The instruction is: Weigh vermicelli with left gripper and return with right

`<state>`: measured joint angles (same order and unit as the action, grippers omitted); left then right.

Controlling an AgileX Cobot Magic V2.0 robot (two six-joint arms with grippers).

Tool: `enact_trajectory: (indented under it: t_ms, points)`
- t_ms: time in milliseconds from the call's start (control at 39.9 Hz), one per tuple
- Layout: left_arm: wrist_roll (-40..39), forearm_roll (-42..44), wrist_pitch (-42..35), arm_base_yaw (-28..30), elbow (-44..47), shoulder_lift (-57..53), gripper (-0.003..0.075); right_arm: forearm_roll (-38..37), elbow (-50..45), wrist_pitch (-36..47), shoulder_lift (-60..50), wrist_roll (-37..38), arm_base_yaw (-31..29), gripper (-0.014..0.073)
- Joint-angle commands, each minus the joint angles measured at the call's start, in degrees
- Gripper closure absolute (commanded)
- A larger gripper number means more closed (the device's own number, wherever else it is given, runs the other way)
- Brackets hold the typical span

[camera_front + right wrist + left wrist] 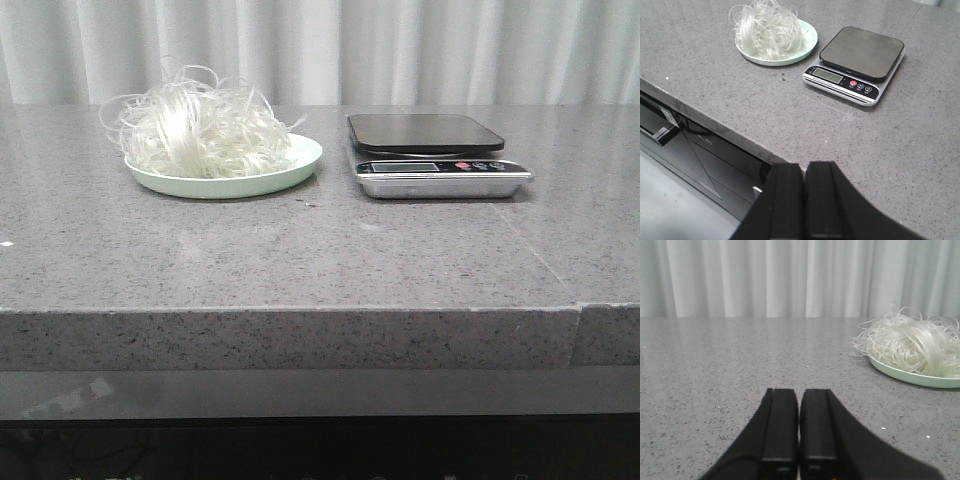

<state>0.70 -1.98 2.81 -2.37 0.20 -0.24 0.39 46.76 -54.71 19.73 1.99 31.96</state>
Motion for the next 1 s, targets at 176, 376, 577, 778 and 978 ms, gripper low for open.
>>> enact_trajectory:
  t_ms: [176, 376, 577, 778, 978]
  points:
    - [-0.1, -0.6, -4.7, 0.2, 2.2, -1.4, 0.0564, 0.0, 1.3, 3.8, 0.7, -0.5, -0.4, 0.0436]
    - [-0.1, -0.6, -4.7, 0.2, 2.2, -1.4, 0.0564, -0.4, -4.3, 10.8, -3.1, -0.5, -4.8, 0.0436]
    - [-0.1, -0.6, -4.7, 0.2, 2.2, -1.4, 0.0564, -0.4, -19.1, 28.5, -10.9, -0.5, -17.2, 0.0436]
    - [-0.1, -0.6, -4.7, 0.2, 2.2, -1.4, 0.0564, 0.5, -35.1, 46.6, -18.3, -0.5, -27.0, 0.0436]
    - [-0.1, -0.6, -4.7, 0.2, 2.2, -1.4, 0.0564, 2.8, -45.6, 56.1, -21.3, -0.5, -28.8, 0.0436]
